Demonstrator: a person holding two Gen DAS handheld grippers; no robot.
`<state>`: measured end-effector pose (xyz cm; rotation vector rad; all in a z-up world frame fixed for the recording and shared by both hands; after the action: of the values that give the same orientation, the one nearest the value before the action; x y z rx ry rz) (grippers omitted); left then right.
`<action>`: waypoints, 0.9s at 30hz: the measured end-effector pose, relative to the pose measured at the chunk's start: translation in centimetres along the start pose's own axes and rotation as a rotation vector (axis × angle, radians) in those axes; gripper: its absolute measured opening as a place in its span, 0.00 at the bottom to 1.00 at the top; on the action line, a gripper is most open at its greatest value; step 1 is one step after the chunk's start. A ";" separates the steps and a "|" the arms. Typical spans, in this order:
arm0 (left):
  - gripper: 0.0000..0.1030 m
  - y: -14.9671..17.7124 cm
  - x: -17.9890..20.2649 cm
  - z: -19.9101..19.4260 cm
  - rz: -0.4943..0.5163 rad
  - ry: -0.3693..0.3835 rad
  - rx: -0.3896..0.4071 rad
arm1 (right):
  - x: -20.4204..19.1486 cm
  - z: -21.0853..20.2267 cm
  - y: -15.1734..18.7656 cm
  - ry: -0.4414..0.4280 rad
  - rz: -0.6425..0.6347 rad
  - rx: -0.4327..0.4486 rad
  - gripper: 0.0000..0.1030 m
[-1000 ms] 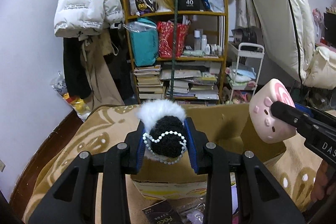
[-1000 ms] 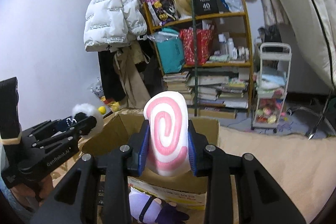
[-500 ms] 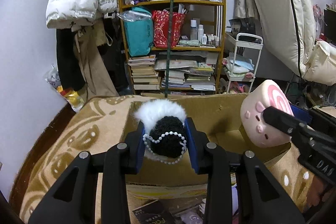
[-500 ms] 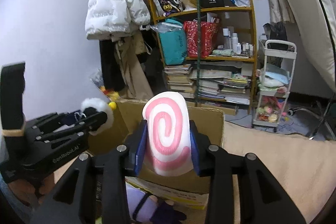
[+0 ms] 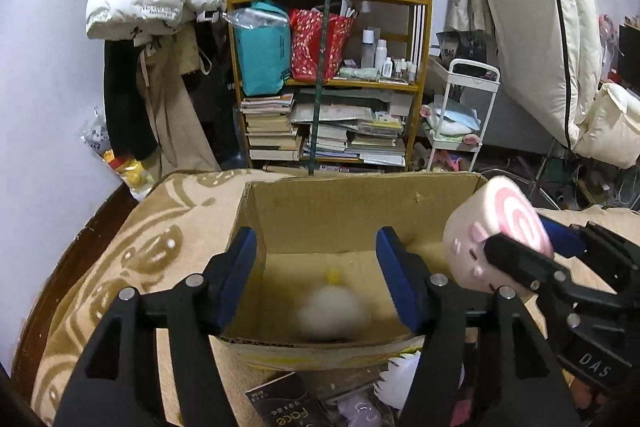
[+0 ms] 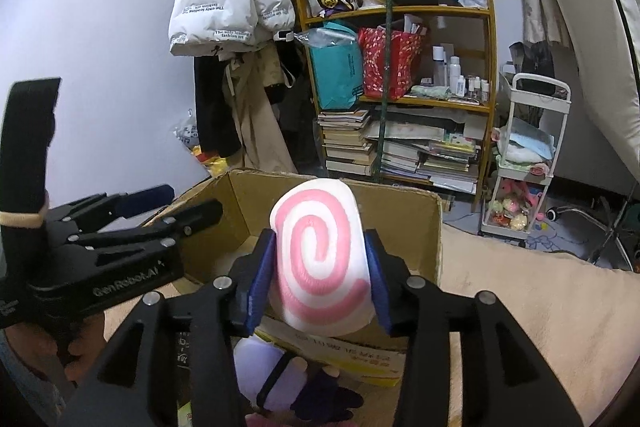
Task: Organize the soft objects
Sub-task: 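Open the left tool dropping the pom-pom while the right tool releases the cushion into the box, then move both tools back down to the pile in front of the box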
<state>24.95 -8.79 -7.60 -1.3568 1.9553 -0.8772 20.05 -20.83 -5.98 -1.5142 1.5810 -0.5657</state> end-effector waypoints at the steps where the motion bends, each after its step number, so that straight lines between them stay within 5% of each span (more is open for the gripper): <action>1: 0.66 0.0 0.0 -0.1 0.003 -0.005 0.000 | 0.0 -0.1 0.0 -0.005 0.004 0.002 0.53; 4: 0.73 -0.1 -0.2 -0.6 0.010 -0.017 0.011 | 0.2 -0.4 -0.3 -0.005 0.009 0.019 0.74; 10: 0.86 0.2 -0.8 -1.1 0.018 -0.045 -0.008 | 0.8 -1.3 -0.5 0.029 0.031 0.041 0.94; 27: 0.95 2.4 -2.9 -5.7 -0.020 -0.056 -0.090 | -0.5 -6.6 0.0 0.091 0.022 0.058 1.00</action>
<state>20.03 -4.35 -5.76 -1.4390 1.9616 -0.7605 14.60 -21.91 -2.36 -1.4434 1.6345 -0.6712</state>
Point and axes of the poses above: each gripper's, at about its wrist camera, not at the fingertips, and z roughly the way its jaws point, x to its right, y to its underside, the point moved 7 cm from there along z, roughly the way its jaws point, and after that the axes turned 6 degrees about z, right-handed, at the moved point
